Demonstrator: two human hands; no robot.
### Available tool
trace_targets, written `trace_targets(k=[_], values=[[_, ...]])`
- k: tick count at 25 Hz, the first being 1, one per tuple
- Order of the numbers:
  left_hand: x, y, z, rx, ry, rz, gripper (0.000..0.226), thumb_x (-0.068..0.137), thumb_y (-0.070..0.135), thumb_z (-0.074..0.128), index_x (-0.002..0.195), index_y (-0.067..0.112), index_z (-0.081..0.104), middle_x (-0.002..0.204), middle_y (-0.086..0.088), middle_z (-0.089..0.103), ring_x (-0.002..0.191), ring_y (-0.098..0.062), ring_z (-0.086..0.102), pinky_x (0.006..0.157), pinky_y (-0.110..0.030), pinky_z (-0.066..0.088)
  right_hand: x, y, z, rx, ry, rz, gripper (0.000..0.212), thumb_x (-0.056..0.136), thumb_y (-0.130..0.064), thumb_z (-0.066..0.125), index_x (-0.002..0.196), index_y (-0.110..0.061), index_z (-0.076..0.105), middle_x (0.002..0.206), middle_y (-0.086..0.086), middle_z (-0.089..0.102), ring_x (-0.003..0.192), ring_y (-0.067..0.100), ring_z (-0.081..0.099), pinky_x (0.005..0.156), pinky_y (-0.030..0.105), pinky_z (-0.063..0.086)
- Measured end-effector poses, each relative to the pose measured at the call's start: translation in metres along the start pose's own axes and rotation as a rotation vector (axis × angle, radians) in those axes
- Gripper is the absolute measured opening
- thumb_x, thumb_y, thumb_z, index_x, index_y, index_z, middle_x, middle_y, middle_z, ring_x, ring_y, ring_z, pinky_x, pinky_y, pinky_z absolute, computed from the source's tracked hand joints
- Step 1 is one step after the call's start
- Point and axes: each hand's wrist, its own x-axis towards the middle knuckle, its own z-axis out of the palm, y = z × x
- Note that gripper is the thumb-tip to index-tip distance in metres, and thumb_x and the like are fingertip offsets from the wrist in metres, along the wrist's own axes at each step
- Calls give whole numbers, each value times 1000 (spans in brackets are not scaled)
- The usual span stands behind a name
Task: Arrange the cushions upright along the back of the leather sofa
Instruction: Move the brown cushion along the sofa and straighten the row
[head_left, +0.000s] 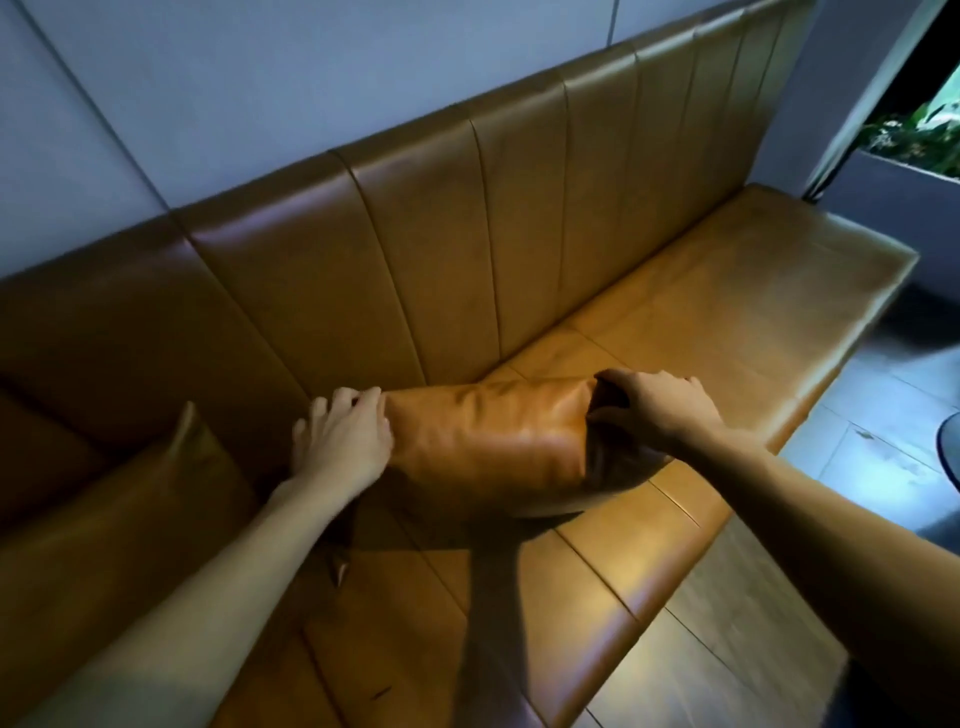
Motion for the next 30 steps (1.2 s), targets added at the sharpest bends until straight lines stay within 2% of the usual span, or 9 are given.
trace_targets(k=[2, 4, 7, 9, 12, 16, 22, 26, 30], values=[[-4, 8, 13, 171, 98, 223, 69, 96, 24, 49, 154, 34, 13, 164, -4, 7, 150, -27, 1, 118, -55, 4, -3, -12, 8, -110, 131, -72, 55, 95, -47, 53, 145, -32, 37, 142, 4, 50, 132, 29, 44, 111, 57, 24], [-3, 18, 15, 250, -54, 356, 88, 91, 31, 56, 154, 37, -7, 164, -3, -15, 150, -25, -17, 116, -57, -11, -2, -23, 10, -147, 97, -139, 60, 97, -50, 45, 151, -34, 25, 155, 5, 35, 145, 31, 26, 114, 65, 7], [7, 22, 16, 328, -131, 357, 112, 79, 63, 64, 151, 36, -17, 164, -6, -6, 150, -31, -6, 116, -60, -4, -4, -27, 18, -252, -109, -109, 100, 82, -75, 48, 155, -33, -6, 165, 6, -1, 150, 35, -7, 107, 73, -9], [11, 25, 20, 361, -23, 378, 112, 74, 66, 68, 153, 34, -5, 159, -10, 13, 148, -32, 9, 115, -62, 4, -10, -28, 31, -354, -86, -97, 113, 76, -71, 61, 153, -32, -13, 164, 9, -8, 149, 39, -12, 104, 78, -5], [10, 34, 29, 310, 50, 405, 86, 81, 51, 71, 149, 29, 24, 156, -10, 22, 148, -31, 12, 116, -63, 2, -14, -41, 38, -386, 31, -53, 96, 83, -48, 68, 152, -32, 4, 162, 12, 5, 148, 43, -5, 103, 82, 2], [8, 25, 17, 195, 65, 353, 71, 87, 43, 66, 147, 30, 29, 149, -4, 40, 140, -27, 33, 119, -53, 14, -4, -65, 17, -367, 96, -67, 71, 88, -41, 64, 148, -37, 26, 155, 7, 30, 148, 37, 10, 103, 83, 0], [15, -35, -30, 145, 33, 212, 67, 87, 53, 63, 144, 34, 34, 140, -1, 48, 131, -26, 43, 109, -50, 32, 48, -123, -20, -375, 23, -260, 78, 84, -45, 69, 149, -46, 26, 158, 2, 24, 149, 38, -1, 104, 79, 3], [3, -79, -2, 110, -123, 106, 76, 87, 57, 59, 150, 32, 24, 149, -2, 42, 135, -28, 41, 109, -49, 34, 60, -162, 20, -420, -91, -348, 78, 87, -44, 65, 151, -44, 20, 160, 2, 22, 150, 35, 2, 108, 76, 6], [6, -102, 10, 81, -131, 99, 97, 84, 59, 62, 154, 34, 1, 164, -2, 9, 151, -28, 6, 118, -58, 9, 64, -198, 31, -403, -235, -273, 104, 81, -53, 70, 154, -37, -2, 165, 1, -8, 148, 38, -20, 103, 81, 1]])
